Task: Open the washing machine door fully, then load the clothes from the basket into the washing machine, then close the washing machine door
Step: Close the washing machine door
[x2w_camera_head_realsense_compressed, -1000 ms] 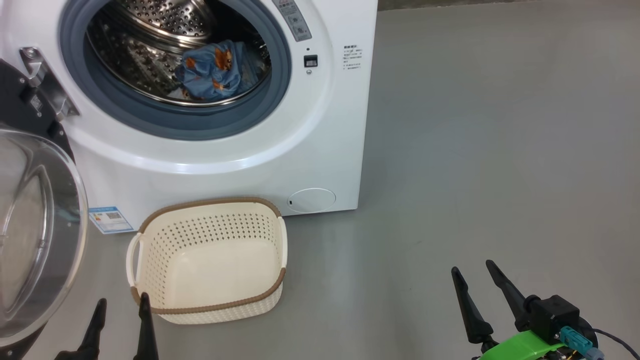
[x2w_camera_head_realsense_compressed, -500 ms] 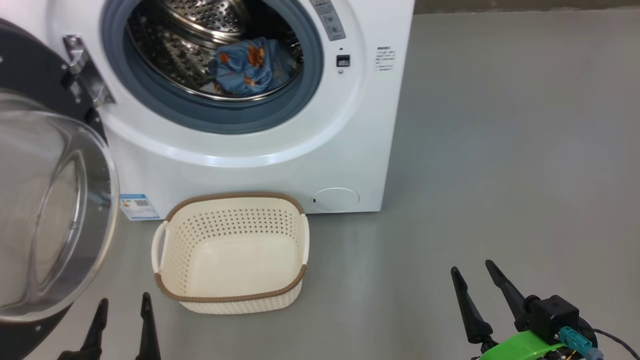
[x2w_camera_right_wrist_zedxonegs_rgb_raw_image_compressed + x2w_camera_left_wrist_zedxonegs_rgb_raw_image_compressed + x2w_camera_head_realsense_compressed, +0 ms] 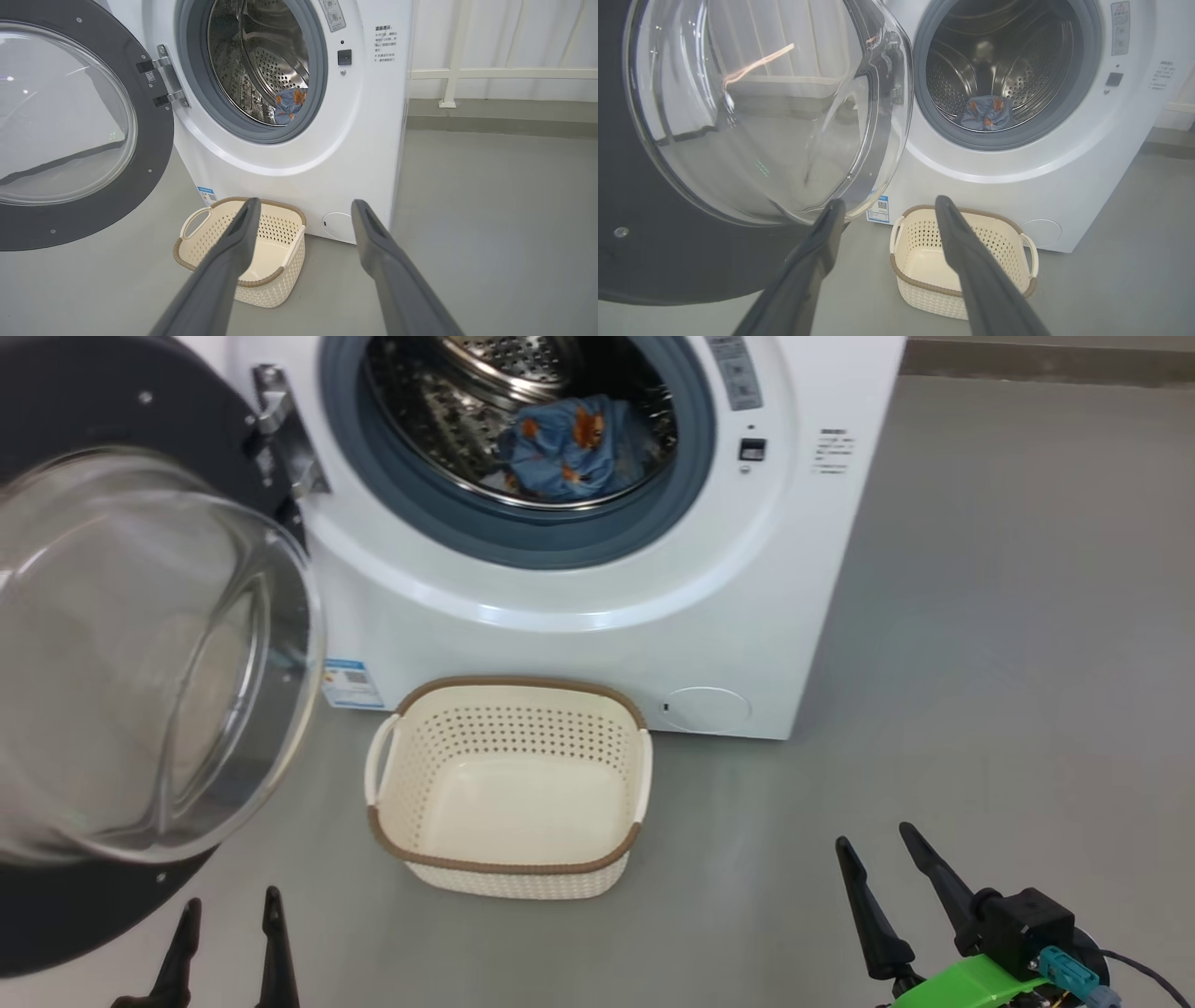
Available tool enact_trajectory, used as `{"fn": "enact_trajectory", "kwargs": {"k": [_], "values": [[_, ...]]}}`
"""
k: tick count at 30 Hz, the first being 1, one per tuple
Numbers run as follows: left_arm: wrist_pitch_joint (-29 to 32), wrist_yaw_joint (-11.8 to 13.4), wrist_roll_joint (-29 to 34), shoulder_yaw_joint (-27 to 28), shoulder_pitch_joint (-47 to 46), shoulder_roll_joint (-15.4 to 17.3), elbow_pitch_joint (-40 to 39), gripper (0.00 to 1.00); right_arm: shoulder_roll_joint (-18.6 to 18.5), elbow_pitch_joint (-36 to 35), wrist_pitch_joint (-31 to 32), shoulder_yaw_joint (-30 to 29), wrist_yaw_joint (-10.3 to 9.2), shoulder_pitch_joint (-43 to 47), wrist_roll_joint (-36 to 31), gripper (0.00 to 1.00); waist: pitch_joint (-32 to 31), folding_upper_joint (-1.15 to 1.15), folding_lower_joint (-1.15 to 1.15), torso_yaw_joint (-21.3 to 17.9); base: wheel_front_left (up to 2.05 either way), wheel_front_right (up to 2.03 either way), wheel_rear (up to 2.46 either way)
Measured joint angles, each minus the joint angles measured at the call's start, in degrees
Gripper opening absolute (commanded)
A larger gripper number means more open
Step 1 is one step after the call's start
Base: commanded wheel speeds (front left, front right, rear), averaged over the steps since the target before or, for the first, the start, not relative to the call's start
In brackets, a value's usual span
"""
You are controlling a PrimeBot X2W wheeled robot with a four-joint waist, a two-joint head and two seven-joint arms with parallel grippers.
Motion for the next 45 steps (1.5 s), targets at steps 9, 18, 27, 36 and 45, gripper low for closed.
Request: {"fn": "enact_trajectory", "kwargs": {"k": [9,18,27,36,45], "values": [[0.00,0.41,0.00,0.01,0.00,0.00,0.01,1.00,0.03,0.12,0.00,0.12,0.00,-0.01,0.00,1.00,0.13,0.00,0.00,5.06,0.00,0.00,0.00],[0.00,0.67,-0.01,0.01,0.01,0.00,0.10,1.00,0.19,0.13,0.00,0.18,0.00,-0.01,-0.07,1.00,0.41,0.00,0.00,10.01,0.00,0.00,0.00],[0.00,1.51,-1.43,-0.32,0.01,-0.01,0.18,1.00,0.21,0.18,0.00,0.43,0.00,-0.08,-0.09,1.00,0.84,0.00,0.00,13.01,0.00,0.00,0.00],[0.00,2.55,-2.78,-0.78,0.06,-0.02,0.02,1.00,-0.26,0.24,0.00,0.80,0.00,-0.17,-0.24,1.00,1.47,0.00,0.00,15.34,0.00,0.00,0.00],[0.00,3.35,-3.05,-1.01,1.20,-0.05,-0.02,1.00,-1.04,0.53,0.00,1.08,0.00,-0.19,-0.49,1.00,1.37,0.00,0.00,16.91,0.00,0.00,0.00]]}}
